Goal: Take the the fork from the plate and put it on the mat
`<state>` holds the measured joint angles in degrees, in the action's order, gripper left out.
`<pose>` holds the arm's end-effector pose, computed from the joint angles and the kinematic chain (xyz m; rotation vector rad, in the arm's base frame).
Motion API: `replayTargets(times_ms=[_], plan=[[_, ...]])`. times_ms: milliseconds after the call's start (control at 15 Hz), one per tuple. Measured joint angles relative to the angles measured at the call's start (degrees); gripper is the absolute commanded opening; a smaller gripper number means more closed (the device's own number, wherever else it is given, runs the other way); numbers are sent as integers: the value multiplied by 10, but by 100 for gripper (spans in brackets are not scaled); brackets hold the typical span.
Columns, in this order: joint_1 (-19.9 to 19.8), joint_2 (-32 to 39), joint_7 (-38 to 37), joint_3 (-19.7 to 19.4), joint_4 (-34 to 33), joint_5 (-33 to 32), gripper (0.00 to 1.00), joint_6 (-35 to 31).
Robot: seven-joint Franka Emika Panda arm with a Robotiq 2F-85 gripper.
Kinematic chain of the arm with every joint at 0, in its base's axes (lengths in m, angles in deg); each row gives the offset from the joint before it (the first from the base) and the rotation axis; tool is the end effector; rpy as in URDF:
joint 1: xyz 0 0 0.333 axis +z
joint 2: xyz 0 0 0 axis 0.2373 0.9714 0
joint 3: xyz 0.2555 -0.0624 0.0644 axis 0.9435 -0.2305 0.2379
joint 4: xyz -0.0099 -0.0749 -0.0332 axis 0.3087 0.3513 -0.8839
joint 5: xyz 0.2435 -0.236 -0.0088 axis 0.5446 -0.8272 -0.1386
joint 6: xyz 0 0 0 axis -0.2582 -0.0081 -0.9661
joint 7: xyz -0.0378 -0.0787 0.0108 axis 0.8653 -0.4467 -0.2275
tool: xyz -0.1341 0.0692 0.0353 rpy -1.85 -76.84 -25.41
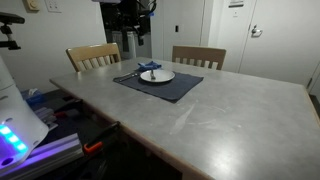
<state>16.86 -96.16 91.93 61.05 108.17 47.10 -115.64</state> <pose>0.3839 -0.0038 0.2962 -3.0344 -0.0441 -0.2449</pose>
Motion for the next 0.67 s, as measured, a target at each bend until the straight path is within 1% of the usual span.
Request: replayTargets(times_ms=[133, 333, 467, 667], plan=[[6, 35, 11, 0, -19, 0, 100, -22], [22, 120, 54, -1, -70, 21, 100, -70], [29, 187, 95, 4, -123, 30, 100, -78], [21, 290, 157, 25, -219, 37, 100, -78]])
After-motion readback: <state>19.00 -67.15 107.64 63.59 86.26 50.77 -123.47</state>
